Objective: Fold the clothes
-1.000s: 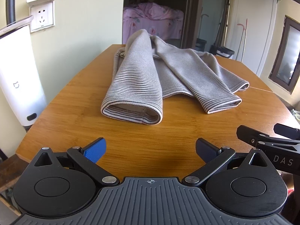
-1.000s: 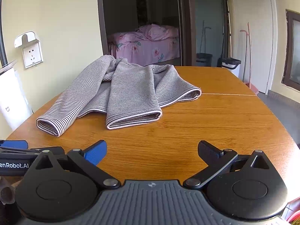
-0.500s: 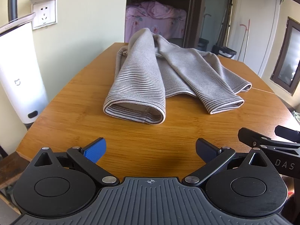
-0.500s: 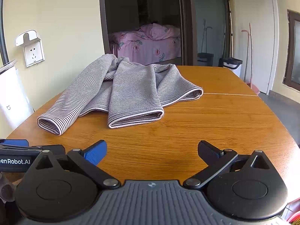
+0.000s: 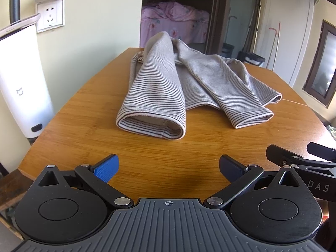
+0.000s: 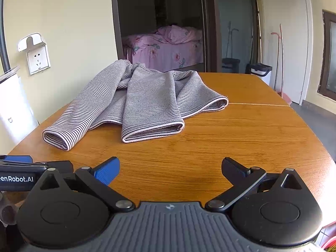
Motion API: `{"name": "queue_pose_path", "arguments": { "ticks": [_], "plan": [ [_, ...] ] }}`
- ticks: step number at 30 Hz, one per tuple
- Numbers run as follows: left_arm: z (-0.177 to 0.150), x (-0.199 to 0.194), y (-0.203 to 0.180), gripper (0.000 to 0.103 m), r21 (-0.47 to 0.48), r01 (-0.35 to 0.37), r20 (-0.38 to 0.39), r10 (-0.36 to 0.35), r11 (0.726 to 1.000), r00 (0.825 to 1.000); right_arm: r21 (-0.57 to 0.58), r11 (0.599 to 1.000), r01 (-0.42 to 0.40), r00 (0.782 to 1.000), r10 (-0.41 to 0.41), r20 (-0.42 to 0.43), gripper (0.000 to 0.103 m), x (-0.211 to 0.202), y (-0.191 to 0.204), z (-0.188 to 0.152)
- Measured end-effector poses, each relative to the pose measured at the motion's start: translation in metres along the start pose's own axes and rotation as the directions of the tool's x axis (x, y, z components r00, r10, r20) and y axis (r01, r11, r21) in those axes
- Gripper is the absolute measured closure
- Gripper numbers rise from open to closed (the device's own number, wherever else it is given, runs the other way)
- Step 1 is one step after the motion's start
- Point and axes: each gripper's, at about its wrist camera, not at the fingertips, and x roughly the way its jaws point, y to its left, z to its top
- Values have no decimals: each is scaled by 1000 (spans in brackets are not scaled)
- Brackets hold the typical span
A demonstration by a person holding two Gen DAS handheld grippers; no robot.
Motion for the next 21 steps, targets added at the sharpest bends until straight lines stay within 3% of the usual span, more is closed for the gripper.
{"name": "queue_pose_path", "arguments": {
  "ticks": [21],
  "plan": [
    [2, 0, -1, 0, 2, 3, 1, -3, 1000, 1000, 4, 1000, -1, 1000, 1, 6, 0, 0, 0, 2]
  ]
}}
